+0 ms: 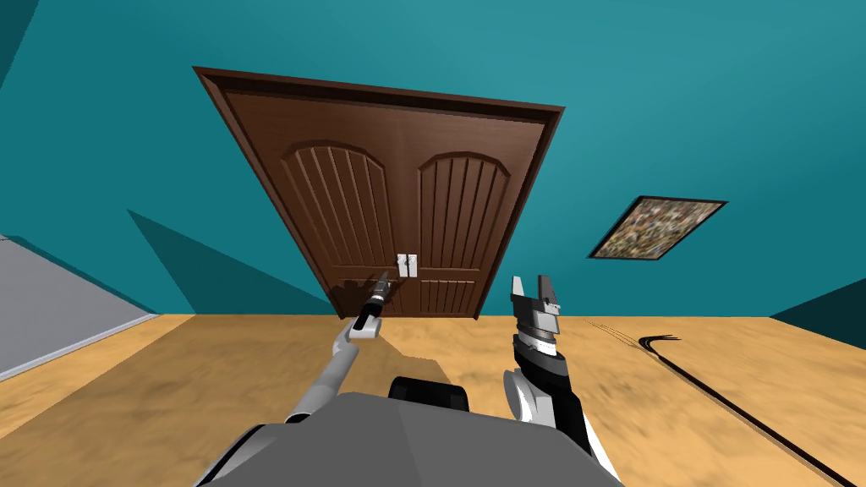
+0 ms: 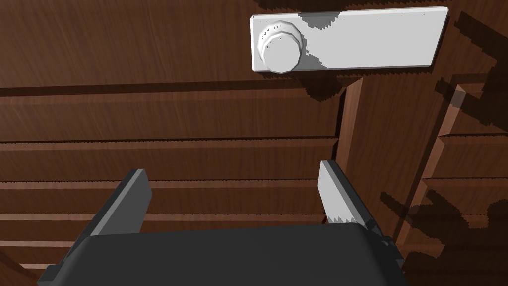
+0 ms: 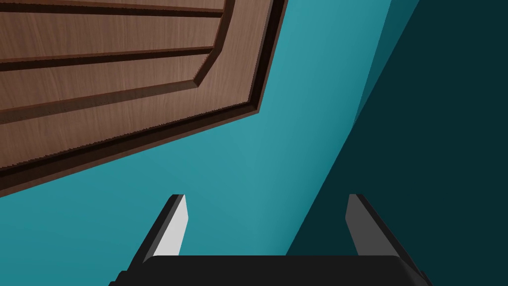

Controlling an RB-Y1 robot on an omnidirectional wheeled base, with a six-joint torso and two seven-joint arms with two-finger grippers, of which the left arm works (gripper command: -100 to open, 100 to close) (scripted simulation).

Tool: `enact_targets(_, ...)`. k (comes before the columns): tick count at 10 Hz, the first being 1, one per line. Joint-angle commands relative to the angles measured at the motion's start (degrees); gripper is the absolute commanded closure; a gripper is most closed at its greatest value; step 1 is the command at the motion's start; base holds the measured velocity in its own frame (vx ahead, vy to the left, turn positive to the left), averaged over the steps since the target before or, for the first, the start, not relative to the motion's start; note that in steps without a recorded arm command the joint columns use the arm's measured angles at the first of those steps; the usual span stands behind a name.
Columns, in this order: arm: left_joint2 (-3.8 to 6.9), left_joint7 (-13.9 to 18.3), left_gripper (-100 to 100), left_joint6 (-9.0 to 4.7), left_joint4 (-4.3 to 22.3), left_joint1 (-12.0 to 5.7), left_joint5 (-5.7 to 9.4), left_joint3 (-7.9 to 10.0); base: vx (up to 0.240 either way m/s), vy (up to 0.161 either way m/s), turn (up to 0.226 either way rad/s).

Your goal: Pull the door open

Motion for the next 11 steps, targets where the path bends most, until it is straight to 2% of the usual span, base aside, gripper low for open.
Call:
enact_targets(1, 0.13, 0.24, -100, 0.14, 2.03, -1.02, 0.01, 0.25, 0.095, 0.014, -0.031)
enact_targets(7, 0.73, 1.09, -100, 0.3, 8.77, -4.53, 0.11, 0.9, 0.088, 0.015, -0.038)
enact_targets(8, 0.67, 0.98, -100, 0.14, 8.34, -4.26, 0.1, 0.85, 0.045, 0.005, -0.01)
enact_targets(9, 2.37, 1.24, -100, 0.04, 9.27, -2.77, 0.55, 2.61, -0.04, 0.04, 0.154)
enact_targets(11, 3.58, 1.44, -100, -0.03, 9.8, -1.78, 0.87, 3.84, -0.042, 0.047, 0.096)
